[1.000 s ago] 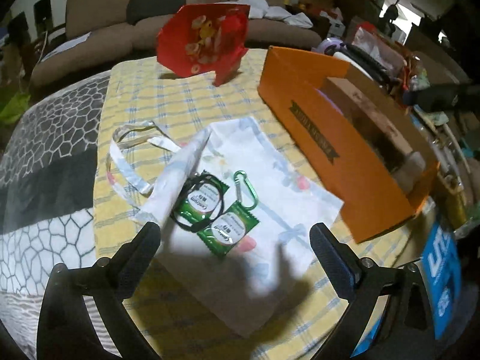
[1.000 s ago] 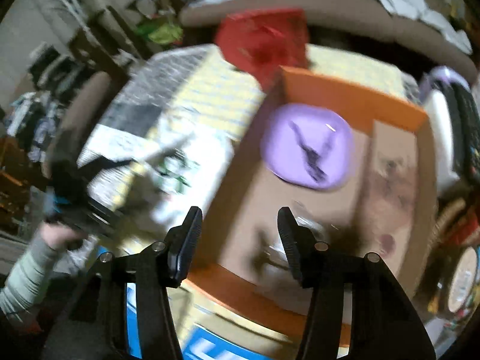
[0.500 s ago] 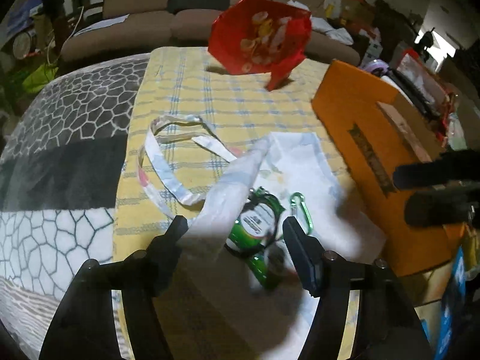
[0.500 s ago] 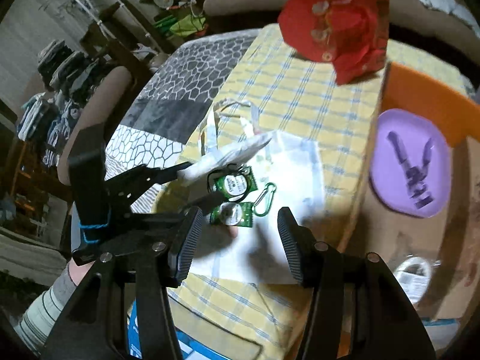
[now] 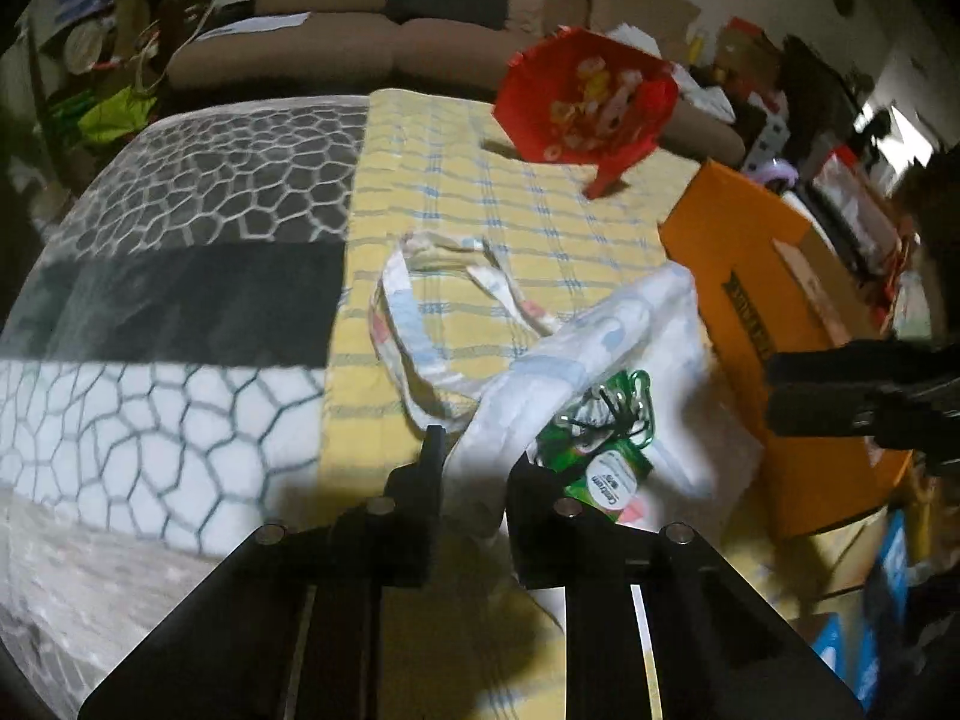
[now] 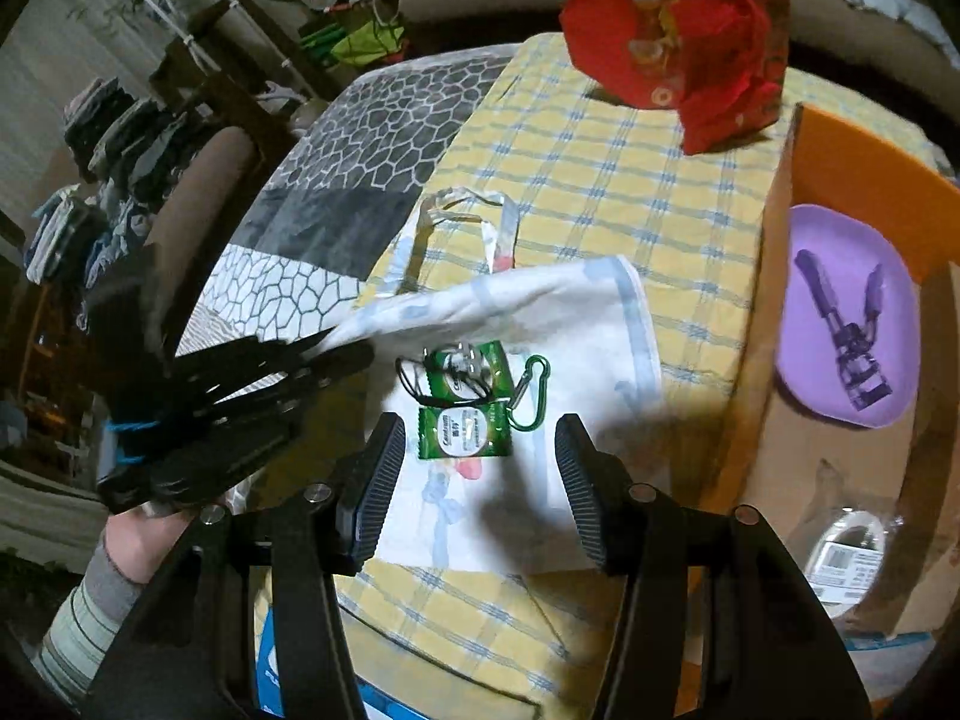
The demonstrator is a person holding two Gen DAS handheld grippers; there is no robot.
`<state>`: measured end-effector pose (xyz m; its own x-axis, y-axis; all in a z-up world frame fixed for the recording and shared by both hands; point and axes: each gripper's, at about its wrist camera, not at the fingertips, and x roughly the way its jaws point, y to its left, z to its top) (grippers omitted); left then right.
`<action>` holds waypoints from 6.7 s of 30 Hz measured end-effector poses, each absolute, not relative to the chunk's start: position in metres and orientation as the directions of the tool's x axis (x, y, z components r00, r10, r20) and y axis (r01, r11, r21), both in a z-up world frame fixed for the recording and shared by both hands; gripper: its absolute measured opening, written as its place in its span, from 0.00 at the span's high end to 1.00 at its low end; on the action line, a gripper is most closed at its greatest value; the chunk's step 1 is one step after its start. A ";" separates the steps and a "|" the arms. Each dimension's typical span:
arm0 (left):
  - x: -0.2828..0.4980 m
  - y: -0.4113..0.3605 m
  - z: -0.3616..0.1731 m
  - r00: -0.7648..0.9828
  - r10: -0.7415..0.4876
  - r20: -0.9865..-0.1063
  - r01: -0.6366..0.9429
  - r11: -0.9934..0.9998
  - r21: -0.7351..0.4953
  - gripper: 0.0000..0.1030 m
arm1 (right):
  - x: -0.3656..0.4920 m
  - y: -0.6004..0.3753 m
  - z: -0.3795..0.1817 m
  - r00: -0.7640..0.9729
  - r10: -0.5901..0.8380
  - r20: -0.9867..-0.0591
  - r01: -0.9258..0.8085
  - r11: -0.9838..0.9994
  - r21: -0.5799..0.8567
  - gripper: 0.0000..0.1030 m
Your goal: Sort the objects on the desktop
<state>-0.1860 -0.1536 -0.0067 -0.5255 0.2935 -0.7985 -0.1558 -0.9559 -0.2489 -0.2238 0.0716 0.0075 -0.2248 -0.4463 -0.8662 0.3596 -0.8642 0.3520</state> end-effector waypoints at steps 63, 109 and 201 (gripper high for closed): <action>-0.214 -0.008 -0.013 -0.420 0.205 -0.884 -0.449 -0.894 0.006 0.51 | -0.229 0.231 0.087 -0.440 -0.404 -0.802 0.276 -0.911 0.307 0.98; -0.311 0.122 0.040 -0.353 0.399 -0.847 -0.384 -0.887 -0.258 0.85 | -0.328 0.267 -0.002 -0.331 -0.298 -0.895 0.073 -0.954 0.291 0.96; -0.189 -0.146 0.000 -0.491 0.552 -0.674 -0.427 -0.827 -0.367 0.93 | -0.240 0.056 -0.010 -0.230 -0.521 -0.822 0.240 -0.849 0.471 0.93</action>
<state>-0.1894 -0.1463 0.0002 -0.4906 0.5523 -0.6740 -0.4270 -0.8267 -0.3665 -0.2403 0.0560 -0.0101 -0.2301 -0.5213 -0.8217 0.2398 -0.8487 0.4713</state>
